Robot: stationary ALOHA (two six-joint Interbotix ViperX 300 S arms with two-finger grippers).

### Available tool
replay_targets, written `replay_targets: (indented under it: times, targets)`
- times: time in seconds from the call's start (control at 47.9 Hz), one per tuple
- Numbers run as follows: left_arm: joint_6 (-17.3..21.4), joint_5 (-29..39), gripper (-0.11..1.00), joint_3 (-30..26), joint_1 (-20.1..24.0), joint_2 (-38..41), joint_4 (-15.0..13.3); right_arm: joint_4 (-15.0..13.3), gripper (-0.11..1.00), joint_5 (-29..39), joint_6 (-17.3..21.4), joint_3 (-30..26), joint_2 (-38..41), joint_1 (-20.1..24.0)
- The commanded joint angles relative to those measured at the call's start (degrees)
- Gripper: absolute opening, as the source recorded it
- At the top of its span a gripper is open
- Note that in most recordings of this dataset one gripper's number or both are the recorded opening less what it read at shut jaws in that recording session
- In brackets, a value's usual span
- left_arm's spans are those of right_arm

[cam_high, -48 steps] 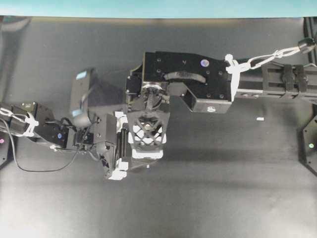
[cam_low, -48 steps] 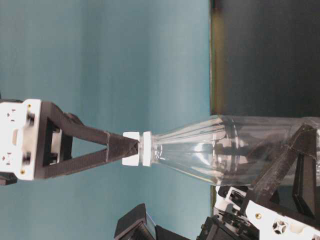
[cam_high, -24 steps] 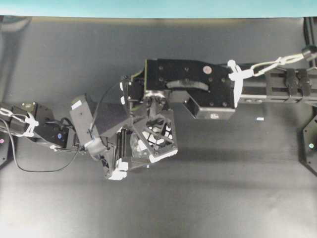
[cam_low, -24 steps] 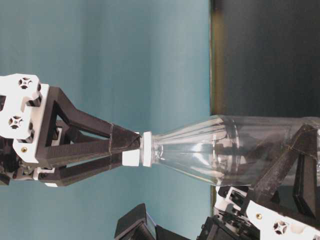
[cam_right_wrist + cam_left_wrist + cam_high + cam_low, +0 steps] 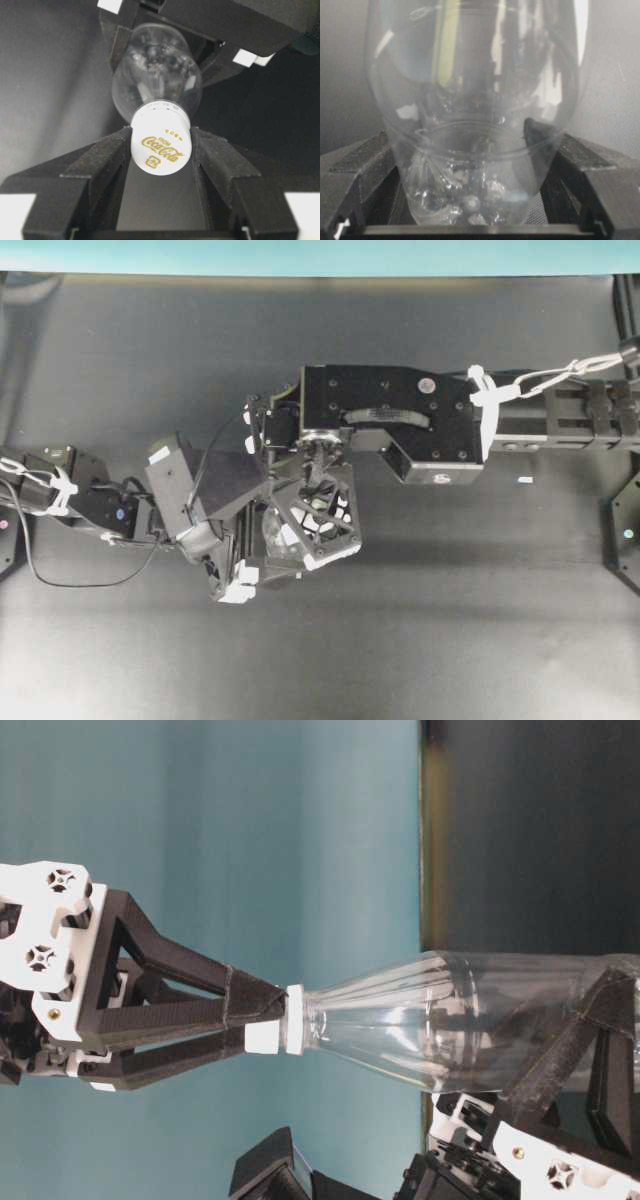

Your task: Open the bottle cap by holding the bottle with the left arm and twisting the cap with the right arm.

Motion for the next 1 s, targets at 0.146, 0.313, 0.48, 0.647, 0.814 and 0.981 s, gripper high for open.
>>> replay_targets:
  times: [0.146, 0.313, 0.48, 0.647, 0.814, 0.981]
  targets:
    - [-0.26, 0.97, 0.82, -0.18, -0.26, 0.62, 0.18, -0.44, 0.7, -0.44, 1.41, -0.09, -0.7, 0.53]
    - [-0.26, 1.67, 0.82, 0.0, -0.26, 0.62, 0.18, -0.44, 0.81, -1.93, 4.13, 0.0, -2.64, 0.62]
    - [-0.18, 1.67, 0.82, -0.44, -0.18, 0.62, 0.18, -0.44, 0.81, -0.09, 10.55, -0.35, -5.54, 0.7]
    - [-0.26, 1.67, 0.82, -0.53, -0.26, 0.62, 0.18, 0.18, 0.81, 1.14, 21.18, -1.93, -7.73, 0.97]
    - [-0.35, 1.67, 0.82, -0.53, -0.26, 0.62, 0.18, 0.62, 0.81, 2.37, 33.66, -6.15, -7.65, 1.32]
    - [-0.35, 1.67, 0.82, -0.7, -0.26, 0.53, 0.18, 0.62, 0.8, 6.59, 45.26, -12.22, -5.45, 0.88]
